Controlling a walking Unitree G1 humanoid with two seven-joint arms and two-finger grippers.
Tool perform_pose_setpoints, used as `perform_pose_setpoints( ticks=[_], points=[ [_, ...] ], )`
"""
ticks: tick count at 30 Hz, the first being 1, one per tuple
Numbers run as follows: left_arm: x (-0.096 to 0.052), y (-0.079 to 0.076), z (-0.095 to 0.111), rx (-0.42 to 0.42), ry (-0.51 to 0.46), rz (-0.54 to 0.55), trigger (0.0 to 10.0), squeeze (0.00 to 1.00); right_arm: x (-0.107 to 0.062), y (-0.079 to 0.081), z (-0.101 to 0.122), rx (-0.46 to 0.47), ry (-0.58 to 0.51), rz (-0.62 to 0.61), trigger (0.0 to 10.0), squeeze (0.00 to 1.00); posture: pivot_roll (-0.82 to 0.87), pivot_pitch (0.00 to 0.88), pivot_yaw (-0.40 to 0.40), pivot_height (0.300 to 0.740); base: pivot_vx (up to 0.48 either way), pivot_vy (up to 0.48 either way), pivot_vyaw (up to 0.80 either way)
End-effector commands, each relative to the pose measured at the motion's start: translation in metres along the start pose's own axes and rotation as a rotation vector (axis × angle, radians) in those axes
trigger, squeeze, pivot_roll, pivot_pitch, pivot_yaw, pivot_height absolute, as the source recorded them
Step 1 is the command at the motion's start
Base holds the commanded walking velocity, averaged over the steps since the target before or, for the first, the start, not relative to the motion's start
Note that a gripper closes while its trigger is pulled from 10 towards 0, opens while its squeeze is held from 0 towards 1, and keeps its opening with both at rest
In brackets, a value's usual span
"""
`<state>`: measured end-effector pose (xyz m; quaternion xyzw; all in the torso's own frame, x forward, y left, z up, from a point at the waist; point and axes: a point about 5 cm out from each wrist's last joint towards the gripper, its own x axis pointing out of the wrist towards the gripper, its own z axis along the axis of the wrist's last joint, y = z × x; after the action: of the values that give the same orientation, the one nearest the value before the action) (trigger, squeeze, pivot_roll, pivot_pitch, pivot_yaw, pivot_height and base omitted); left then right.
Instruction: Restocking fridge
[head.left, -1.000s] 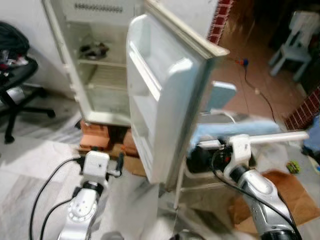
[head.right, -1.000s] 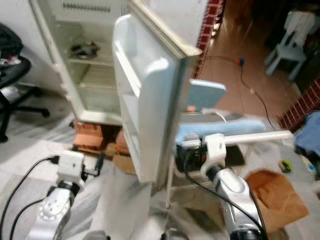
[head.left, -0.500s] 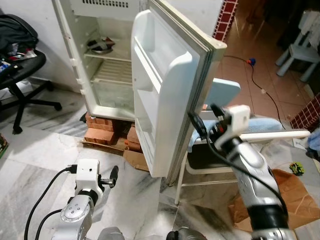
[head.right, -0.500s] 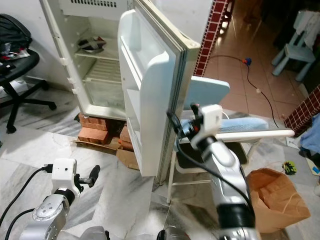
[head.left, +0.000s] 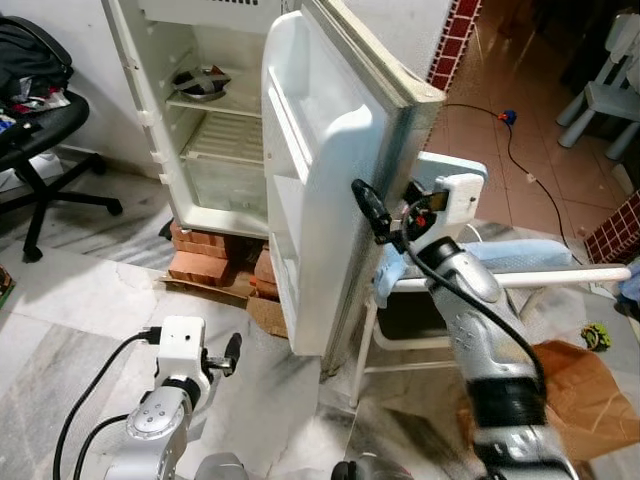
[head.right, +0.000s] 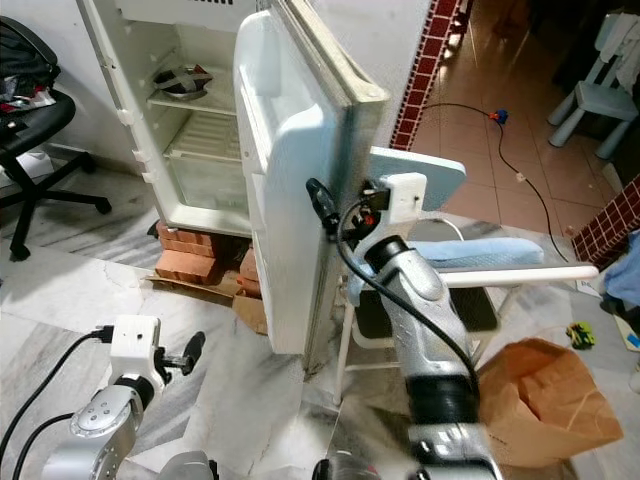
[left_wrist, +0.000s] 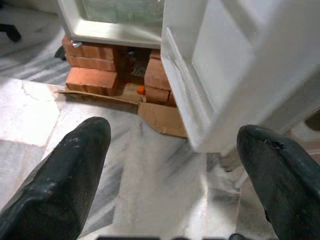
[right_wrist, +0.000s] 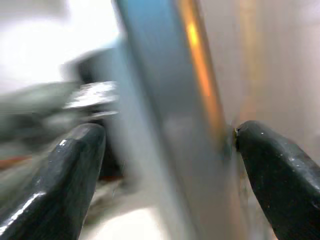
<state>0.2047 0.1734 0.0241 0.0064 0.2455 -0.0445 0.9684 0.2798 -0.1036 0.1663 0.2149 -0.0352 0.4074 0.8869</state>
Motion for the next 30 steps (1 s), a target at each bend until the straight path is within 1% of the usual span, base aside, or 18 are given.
perform_pose_setpoints(
  ticks=[1, 2, 4, 6, 7, 9, 10, 12, 13, 15, 19, 23, 24, 25, 26, 27, 29, 30],
  points=[
    [0.001, -0.002, 0.001, 0.005, 0.003, -0.011, 10.0, 0.00, 0.005, 0.024, -0.004, 0.048, 0.036, 0.177, 10.0, 0.00, 0.08, 0.025, -0.054, 0.740, 0.000, 0.000, 0.00],
    [0.001, -0.002, 0.001, 0.005, 0.003, -0.011, 10.0, 0.00, 0.005, 0.024, -0.004, 0.048, 0.036, 0.177, 10.0, 0.00, 0.08, 0.025, -0.054, 0.740, 0.000, 0.000, 0.00],
    [0.001, -0.002, 0.001, 0.008, 0.005, -0.015, 10.0, 0.00, -0.005, 0.012, -0.014, 0.001, 0.086, 0.093, 10.0, 0.00, 0.07, 0.025, -0.053, 0.740, 0.000, 0.000, 0.00],
    [0.002, -0.003, 0.001, 0.012, 0.005, -0.019, 10.0, 0.00, -0.016, -0.005, -0.024, -0.041, 0.128, -0.019, 10.0, 0.00, 0.07, 0.025, -0.052, 0.740, 0.000, 0.000, 0.00],
    [0.002, -0.003, 0.002, 0.016, 0.005, -0.021, 10.0, 0.00, -0.024, -0.016, -0.028, -0.079, 0.153, -0.105, 10.0, 0.00, 0.07, 0.025, -0.052, 0.740, 0.000, 0.000, 0.00],
    [0.002, -0.003, 0.003, 0.022, 0.000, -0.024, 10.0, 0.00, -0.034, -0.033, -0.036, -0.109, 0.178, -0.258, 10.0, 0.00, 0.06, 0.025, -0.048, 0.740, 0.000, 0.000, 0.00],
    [0.002, -0.003, 0.004, 0.033, -0.004, -0.029, 10.0, 0.00, -0.044, -0.041, -0.037, -0.112, 0.200, -0.341, 0.0, 0.00, 0.06, 0.024, -0.050, 0.740, 0.000, 0.000, 0.00],
    [0.003, -0.003, 0.005, 0.051, -0.011, -0.036, 10.0, 0.00, -0.052, -0.046, -0.038, -0.136, 0.199, -0.397, 0.0, 0.00, 0.07, 0.024, -0.050, 0.740, 0.000, 0.000, 0.00],
    [0.003, -0.004, 0.007, 0.075, -0.023, -0.046, 10.0, 0.00, -0.059, -0.050, -0.039, -0.150, 0.190, -0.475, 0.0, 0.00, 0.06, 0.024, -0.049, 0.740, 0.000, 0.000, 0.00],
    [0.004, -0.005, 0.010, 0.106, -0.045, -0.055, 10.0, 0.00, -0.063, -0.053, -0.041, -0.153, 0.178, -0.529, 0.0, 0.00, 0.06, 0.023, -0.051, 0.740, 0.000, 0.000, 0.00],
    [0.005, -0.007, 0.018, 0.161, -0.103, -0.061, 10.0, 0.00, -0.066, -0.055, -0.046, -0.215, 0.172, -0.593, 0.0, 0.00, 0.06, 0.022, -0.052, 0.740, 0.000, 0.000, 0.00],
    [0.007, -0.006, 0.026, 0.194, -0.155, -0.048, 10.0, 0.00, -0.067, -0.055, -0.049, -0.225, 0.149, -0.643, 0.0, 0.00, 0.06, 0.021, -0.053, 0.740, 0.000, 0.000, 0.00],
    [0.007, -0.006, 0.028, 0.196, -0.164, -0.044, 10.0, 0.00, -0.067, -0.055, -0.050, -0.229, 0.147, -0.651, 1.1, 0.00, 0.06, 0.020, -0.053, 0.740, 0.000, 0.000, 0.00],
    [0.009, -0.003, 0.032, 0.197, -0.184, -0.025, 10.0, 0.00, -0.067, -0.056, -0.051, -0.217, 0.136, -0.665, 10.0, 0.00, 0.06, 0.020, -0.053, 0.740, 0.000, 0.000, 0.00],
    [0.009, -0.003, 0.032, 0.197, -0.184, -0.025, 10.0, 0.00, -0.067, -0.056, -0.051, -0.217, 0.136, -0.665, 10.0, 0.00, 0.06, 0.020, -0.053, 0.740, 0.000, 0.000, 0.00],
    [0.011, -0.001, 0.036, 0.189, -0.192, -0.012, 10.0, 0.00, -0.068, -0.056, -0.052, -0.201, 0.124, -0.674, 10.0, 1.00, 0.05, 0.020, -0.051, 0.740, 0.000, 0.000, 0.00],
    [0.012, 0.002, 0.038, 0.172, -0.196, 0.001, 10.0, 0.00, -0.068, -0.055, -0.052, -0.198, 0.112, -0.685, 10.0, 1.00, 0.05, 0.023, -0.050, 0.740, 0.000, 0.000, 0.00],
    [0.013, 0.003, 0.040, 0.144, -0.203, 0.000, 10.0, 0.00, -0.069, -0.055, -0.052, -0.219, 0.107, -0.709, 10.0, 1.00, 0.05, 0.023, -0.048, 0.740, 0.000, 0.000, 0.00]
  ],
)
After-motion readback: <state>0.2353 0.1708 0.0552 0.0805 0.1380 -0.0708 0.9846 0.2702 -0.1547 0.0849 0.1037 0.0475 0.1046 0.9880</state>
